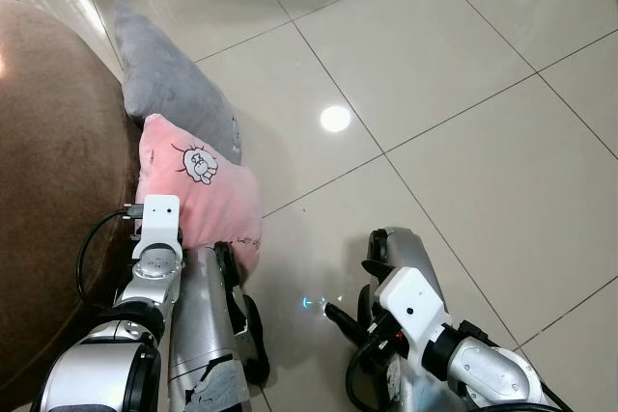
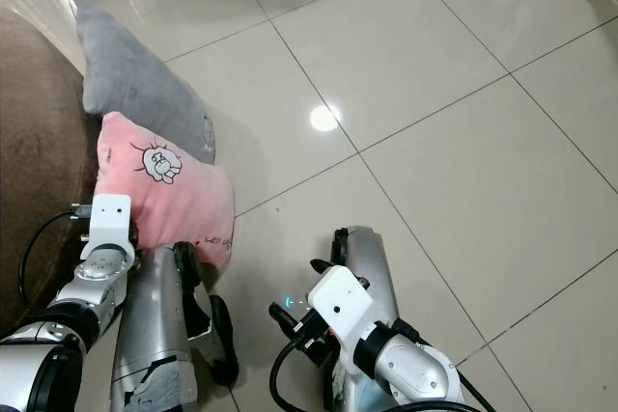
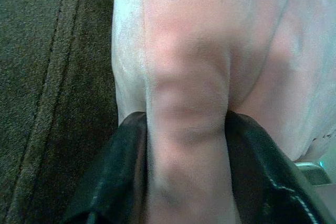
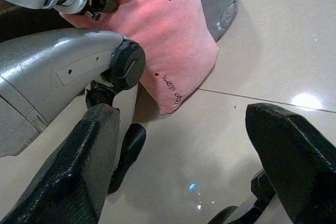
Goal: Move the pillow to the sofa from floor
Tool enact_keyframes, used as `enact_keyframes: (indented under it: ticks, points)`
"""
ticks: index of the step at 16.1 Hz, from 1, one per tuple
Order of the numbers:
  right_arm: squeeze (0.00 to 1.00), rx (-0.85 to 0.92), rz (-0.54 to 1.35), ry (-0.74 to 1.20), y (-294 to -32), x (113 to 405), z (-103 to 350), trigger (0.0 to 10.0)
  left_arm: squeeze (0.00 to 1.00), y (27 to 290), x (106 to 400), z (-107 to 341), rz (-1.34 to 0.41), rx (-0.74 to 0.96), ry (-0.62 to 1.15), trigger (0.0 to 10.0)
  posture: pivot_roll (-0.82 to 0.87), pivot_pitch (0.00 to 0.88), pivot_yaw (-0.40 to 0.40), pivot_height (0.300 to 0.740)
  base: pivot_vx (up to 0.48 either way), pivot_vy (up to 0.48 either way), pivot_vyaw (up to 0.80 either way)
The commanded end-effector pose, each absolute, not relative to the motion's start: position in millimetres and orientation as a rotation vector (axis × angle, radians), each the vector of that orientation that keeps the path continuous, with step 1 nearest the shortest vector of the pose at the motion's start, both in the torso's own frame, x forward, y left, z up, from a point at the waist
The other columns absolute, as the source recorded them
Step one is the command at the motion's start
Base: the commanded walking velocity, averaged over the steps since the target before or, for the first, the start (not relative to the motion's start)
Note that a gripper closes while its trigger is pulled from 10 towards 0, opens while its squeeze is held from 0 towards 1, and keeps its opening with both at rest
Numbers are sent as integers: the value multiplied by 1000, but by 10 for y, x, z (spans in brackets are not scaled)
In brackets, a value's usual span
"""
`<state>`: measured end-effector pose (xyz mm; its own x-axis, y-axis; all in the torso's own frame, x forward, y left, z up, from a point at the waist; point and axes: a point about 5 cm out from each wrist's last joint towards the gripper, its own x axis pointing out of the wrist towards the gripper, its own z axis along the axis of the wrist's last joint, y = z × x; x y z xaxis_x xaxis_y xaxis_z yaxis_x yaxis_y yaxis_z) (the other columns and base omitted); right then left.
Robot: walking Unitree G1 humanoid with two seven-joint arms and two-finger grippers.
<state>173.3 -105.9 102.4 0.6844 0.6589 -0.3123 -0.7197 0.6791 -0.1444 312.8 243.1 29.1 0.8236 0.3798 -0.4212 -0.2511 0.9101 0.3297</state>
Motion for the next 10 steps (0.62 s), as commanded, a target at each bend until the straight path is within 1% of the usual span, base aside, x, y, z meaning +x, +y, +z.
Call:
enact_keyframes:
  ticks: [1, 10]
  points:
    - [0, -253, 792, 273, -1065, 1674, 997, 10000, 0, 2450, 3013, 158, 340, 249, 568, 0, -186, 387, 33, 520, 0, 0, 0]
    - [0, -251, 789, 274, -1052, 1676, 967, 10000, 0, 2416, 3041, 172, 309, 213, 561, 0, -179, 374, 35, 520, 0, 0, 0]
